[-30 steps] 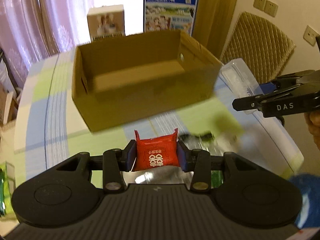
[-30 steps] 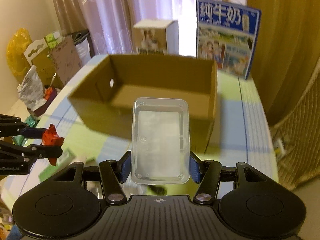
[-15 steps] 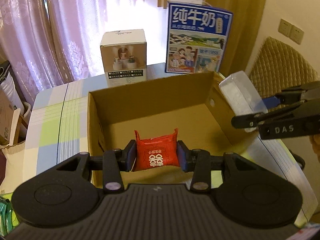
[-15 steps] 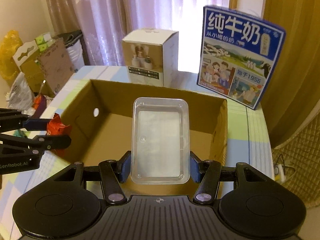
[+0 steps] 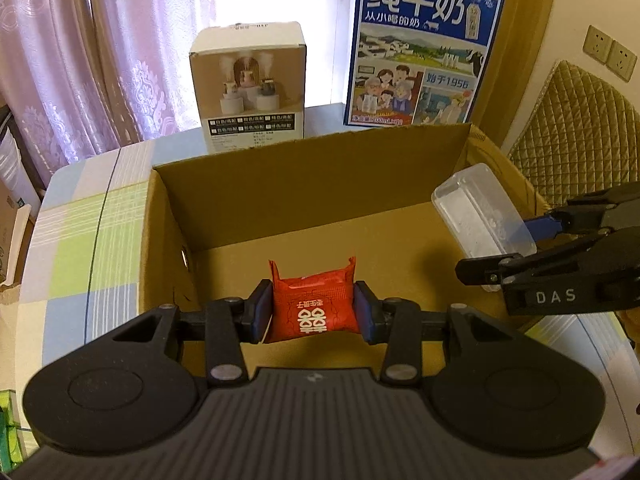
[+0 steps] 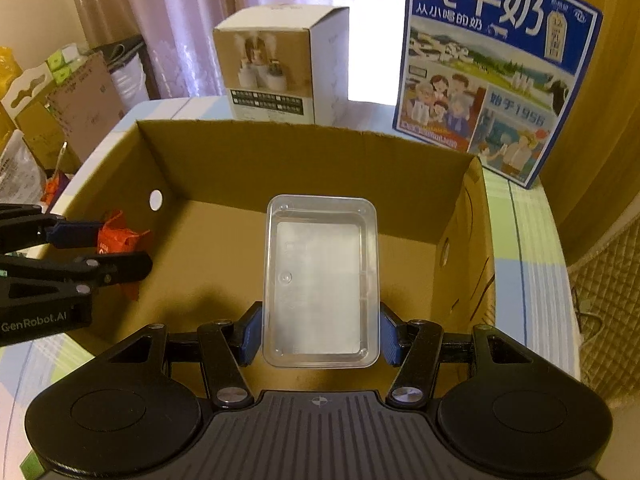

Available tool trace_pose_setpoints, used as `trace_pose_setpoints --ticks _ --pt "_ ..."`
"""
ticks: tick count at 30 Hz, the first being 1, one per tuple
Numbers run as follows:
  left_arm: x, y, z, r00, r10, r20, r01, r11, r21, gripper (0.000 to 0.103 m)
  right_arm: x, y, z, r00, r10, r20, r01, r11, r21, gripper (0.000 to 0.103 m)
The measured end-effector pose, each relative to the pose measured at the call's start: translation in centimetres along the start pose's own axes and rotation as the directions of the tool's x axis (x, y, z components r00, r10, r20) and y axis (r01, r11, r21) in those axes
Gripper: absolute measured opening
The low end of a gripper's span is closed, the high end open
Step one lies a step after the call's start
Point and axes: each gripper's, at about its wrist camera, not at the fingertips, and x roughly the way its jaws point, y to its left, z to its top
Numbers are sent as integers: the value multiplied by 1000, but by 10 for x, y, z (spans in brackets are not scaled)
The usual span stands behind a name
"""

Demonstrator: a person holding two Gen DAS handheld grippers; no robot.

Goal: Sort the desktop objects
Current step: 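Carry both items into the cardboard box and open both tools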

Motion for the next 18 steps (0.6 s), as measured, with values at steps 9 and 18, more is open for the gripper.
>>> trace_pose_setpoints --ticks 9,18 --pt "10 7 0 1000 17 5 -17 999 -40 51 10 -4 -5 1000 4 -13 -4 1000 20 54" --pt "-11 14 -11 999 36 31 -34 998 -46 51 -7 -5 -4 998 36 58 -39 998 50 69"
